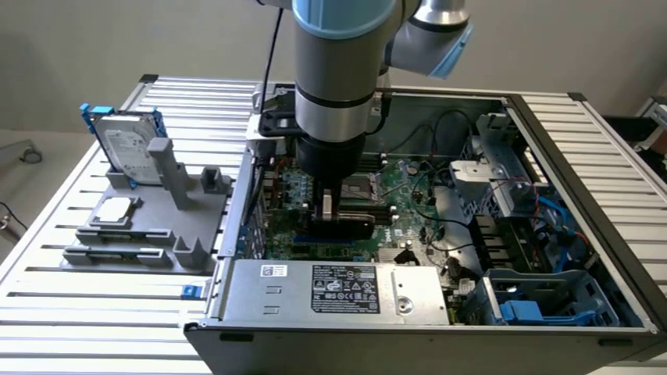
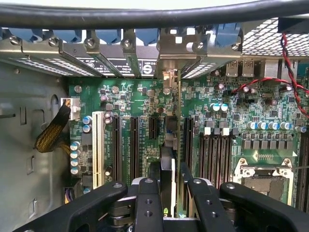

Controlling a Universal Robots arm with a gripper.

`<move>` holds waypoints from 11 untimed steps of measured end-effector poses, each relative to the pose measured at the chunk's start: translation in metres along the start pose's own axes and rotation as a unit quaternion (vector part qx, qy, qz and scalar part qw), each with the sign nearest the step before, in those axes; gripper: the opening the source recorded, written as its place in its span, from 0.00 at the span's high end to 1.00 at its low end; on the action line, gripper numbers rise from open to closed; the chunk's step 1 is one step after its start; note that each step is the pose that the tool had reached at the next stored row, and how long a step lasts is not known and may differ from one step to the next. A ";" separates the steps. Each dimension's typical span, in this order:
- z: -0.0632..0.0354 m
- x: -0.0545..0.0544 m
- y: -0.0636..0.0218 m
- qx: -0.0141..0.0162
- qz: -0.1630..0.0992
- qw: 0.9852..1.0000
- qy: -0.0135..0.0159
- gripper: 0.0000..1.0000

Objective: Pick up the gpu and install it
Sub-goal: 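Insert the gpu into the slot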

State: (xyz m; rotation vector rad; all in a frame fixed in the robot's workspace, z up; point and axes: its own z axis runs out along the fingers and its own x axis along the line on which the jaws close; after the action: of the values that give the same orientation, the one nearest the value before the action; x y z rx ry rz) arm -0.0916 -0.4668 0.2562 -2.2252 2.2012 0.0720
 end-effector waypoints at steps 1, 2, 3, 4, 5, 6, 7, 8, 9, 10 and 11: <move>0.0001 0.000 0.0000 -0.001 0.000 1.000 0.000 0.73; 0.0001 0.000 0.0000 -0.001 0.000 1.000 -0.001 0.73; 0.0001 0.000 0.0000 -0.002 -0.001 1.000 -0.001 0.73; 0.0001 0.000 0.0000 -0.003 -0.001 1.000 -0.002 0.73; 0.0000 0.000 0.0001 -0.004 -0.001 1.000 -0.002 0.73; 0.0001 0.000 0.0001 -0.005 -0.002 1.000 -0.002 0.73; 0.0000 0.000 0.0001 -0.006 -0.002 1.000 -0.003 0.73; 0.0000 0.000 0.0001 -0.007 -0.003 1.000 -0.003 0.73; 0.0000 0.000 0.0001 -0.007 -0.003 1.000 -0.003 0.73; 0.0001 0.000 0.0001 -0.008 -0.004 1.000 -0.003 0.73; 0.0001 0.000 0.0001 -0.008 -0.005 1.000 -0.003 0.73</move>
State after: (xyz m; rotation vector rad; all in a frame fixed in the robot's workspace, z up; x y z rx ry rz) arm -0.0916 -0.4668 0.2562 -2.2402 2.1945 0.0974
